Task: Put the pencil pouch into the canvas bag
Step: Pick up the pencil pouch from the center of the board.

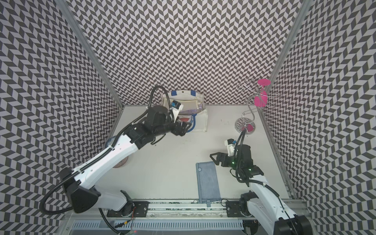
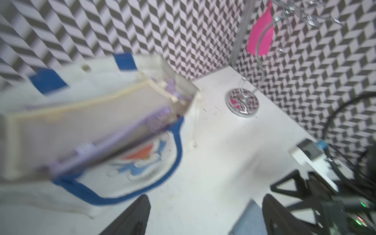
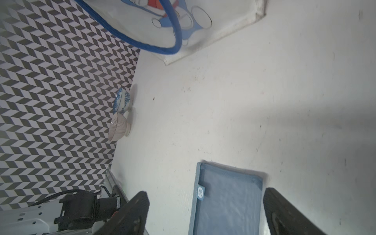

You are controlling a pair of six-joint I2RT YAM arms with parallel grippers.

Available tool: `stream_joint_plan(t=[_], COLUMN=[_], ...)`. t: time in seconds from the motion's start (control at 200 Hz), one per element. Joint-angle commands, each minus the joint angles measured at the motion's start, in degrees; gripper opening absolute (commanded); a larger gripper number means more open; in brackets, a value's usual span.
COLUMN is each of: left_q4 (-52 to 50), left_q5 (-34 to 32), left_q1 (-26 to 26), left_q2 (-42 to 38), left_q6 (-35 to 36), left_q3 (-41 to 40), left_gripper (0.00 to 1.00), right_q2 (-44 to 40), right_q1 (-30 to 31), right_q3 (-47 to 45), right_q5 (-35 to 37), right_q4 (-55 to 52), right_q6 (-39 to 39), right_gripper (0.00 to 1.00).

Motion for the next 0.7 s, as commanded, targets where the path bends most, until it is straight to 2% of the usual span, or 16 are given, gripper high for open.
stream_joint_plan(t=[0.0, 0.08, 0.235, 0.375, 0.526, 0.691], left_q4=[12.38, 16.98, 25.69, 30.92, 39.29, 43.02], left_q5=[11.44, 12.46, 16.95, 19.07, 23.05, 22.25], left_q1=[-1.34, -3.61, -5.24, -7.66, -7.95, -8.94], left_q2=[-6.53, -9.38, -8.33, -1.94, 3.29, 8.29], left_q6=[-17.40, -23.74, -30.04, -31.56, -34.60, -36.60], left_q3=[-17.59, -27.15, -38.23, -39.11, -40.93, -41.16], left_gripper=[0.95, 0.95, 0.89, 0.87, 0.84, 0.80], right_q2=[-0.75, -0.88, -2.96, -5.97, -8.31, -9.30], right_q1=[0.09, 0.31, 0.69, 1.59, 2.88, 4.43], right_q3=[-2.28, -4.21, -8.21, -11.75, -15.58, -17.55], right_q5=[-1.19, -1.11, -1.11, -0.39, -1.34, -1.17], right_q4=[1.89, 2.93, 3.13, 2.14, 2.80, 3.95], right_q6=[2.41, 3.79, 6.75, 8.60, 11.47, 13.21], right_gripper=[0.89, 0.89, 0.88, 0.88, 0.87, 0.86])
